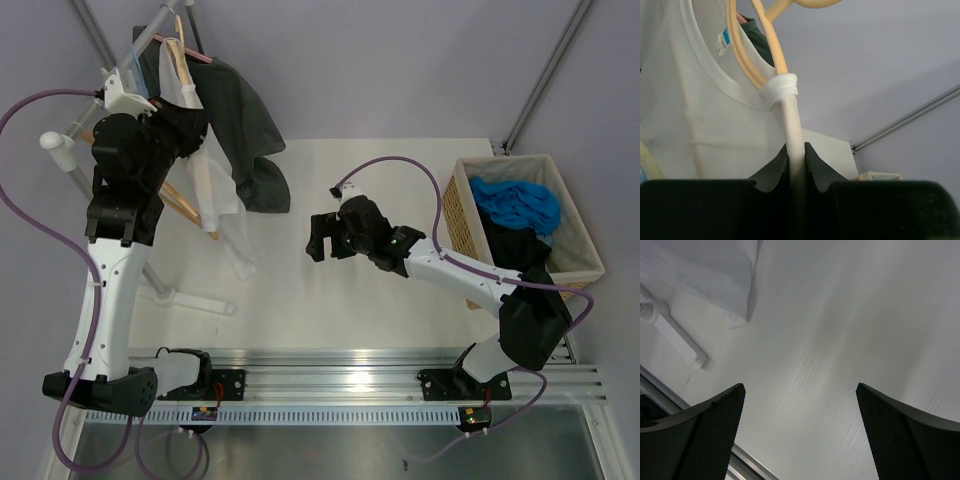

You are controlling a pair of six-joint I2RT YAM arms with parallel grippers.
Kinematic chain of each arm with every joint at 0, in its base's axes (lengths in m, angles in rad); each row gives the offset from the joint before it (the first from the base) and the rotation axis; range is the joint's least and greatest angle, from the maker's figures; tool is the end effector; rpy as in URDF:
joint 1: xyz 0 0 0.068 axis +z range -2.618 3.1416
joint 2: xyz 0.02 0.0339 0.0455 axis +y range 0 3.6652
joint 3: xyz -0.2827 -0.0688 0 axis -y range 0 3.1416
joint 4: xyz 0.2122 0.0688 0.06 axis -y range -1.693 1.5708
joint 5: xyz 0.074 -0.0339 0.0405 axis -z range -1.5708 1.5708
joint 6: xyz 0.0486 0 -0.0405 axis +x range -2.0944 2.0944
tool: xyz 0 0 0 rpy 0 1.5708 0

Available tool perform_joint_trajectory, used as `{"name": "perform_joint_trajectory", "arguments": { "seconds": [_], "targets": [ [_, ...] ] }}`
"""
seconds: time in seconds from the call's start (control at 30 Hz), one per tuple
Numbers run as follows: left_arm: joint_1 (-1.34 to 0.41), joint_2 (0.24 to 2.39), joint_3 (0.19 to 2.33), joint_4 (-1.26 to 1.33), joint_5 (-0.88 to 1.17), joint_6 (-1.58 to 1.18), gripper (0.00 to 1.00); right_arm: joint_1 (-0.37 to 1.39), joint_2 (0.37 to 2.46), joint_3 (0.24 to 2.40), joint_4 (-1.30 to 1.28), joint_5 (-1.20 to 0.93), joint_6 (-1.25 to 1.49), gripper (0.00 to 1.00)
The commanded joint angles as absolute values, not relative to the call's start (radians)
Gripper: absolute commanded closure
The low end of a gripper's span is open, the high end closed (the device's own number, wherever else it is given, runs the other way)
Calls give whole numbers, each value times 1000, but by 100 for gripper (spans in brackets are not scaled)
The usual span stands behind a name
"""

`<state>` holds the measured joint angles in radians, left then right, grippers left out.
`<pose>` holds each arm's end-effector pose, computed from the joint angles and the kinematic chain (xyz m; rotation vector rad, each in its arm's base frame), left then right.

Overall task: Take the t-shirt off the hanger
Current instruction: Pick up the hanger from the clothesline.

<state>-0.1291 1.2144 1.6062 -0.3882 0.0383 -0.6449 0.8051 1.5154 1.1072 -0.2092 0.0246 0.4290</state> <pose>0.2151 -0.0298 0.5154 -0.3790 1.5576 -0.6355 0.2246 0.2319 0.2956 -0.4099 2.2308 0.6550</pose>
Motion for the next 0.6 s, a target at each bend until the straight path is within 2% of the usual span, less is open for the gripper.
{"name": "perform_joint_trajectory", "arguments": {
  "seconds": [0.0, 0.33, 0.57],
  "targets": [
    [-130, 1148, 1615, -316, 153, -695, 100, 819, 1494, 1150, -219, 31, 408, 1],
    [-132, 1088, 1598, -314, 235, -742, 100, 819, 1499, 1154, -221, 35, 405, 0],
    [-132, 1065, 1597, -314, 397, -811, 100, 821, 1497, 1155, -225, 64, 397, 0]
  ]
}}
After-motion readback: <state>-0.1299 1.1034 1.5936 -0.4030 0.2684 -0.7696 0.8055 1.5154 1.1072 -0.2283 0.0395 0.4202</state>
